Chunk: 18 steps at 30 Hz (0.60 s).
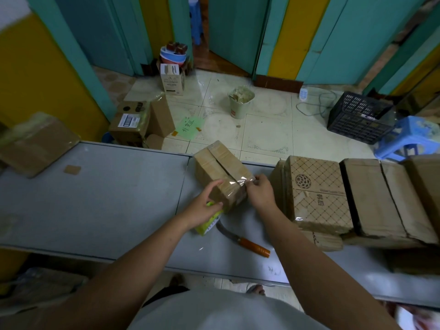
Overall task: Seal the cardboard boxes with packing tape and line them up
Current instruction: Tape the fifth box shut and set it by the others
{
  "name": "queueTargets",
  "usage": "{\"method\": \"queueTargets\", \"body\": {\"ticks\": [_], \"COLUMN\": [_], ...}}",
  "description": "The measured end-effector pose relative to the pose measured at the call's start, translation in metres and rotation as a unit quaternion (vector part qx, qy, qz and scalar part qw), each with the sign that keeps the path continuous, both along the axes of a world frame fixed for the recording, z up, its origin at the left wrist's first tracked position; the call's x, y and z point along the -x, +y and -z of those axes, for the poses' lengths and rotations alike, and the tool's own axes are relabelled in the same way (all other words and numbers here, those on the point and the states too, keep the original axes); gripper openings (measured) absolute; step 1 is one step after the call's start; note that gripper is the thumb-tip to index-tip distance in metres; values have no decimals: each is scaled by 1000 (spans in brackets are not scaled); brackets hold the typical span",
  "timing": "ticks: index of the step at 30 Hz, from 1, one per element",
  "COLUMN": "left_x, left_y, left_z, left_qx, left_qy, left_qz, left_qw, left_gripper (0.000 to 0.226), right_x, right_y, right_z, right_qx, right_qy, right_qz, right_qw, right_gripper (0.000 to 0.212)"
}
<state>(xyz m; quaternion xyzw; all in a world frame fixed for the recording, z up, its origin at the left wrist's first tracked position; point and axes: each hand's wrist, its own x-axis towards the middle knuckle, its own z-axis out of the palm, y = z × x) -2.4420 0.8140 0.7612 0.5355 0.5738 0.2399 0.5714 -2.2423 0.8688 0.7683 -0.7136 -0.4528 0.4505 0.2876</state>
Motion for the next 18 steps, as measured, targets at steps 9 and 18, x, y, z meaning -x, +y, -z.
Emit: {"method": "queueTargets", "body": {"ticks": [9, 18], "left_x": [-2, -8], "left_y": [3, 2], "left_z": [-6, -3], "left_qx": [-18, -57], "left_qy": [16, 41], "left_qz": [12, -25], "left_qw": [1000, 997], "left_gripper": [70, 61], "right_x": [-2, -35], "right_y": [-9, -107], "right_z": [0, 46], "right_qx": [-21, 62], "right_qy": [51, -244], "right_qz": [25, -275], "right_qw": [998, 928], "right_gripper": [29, 67]}}
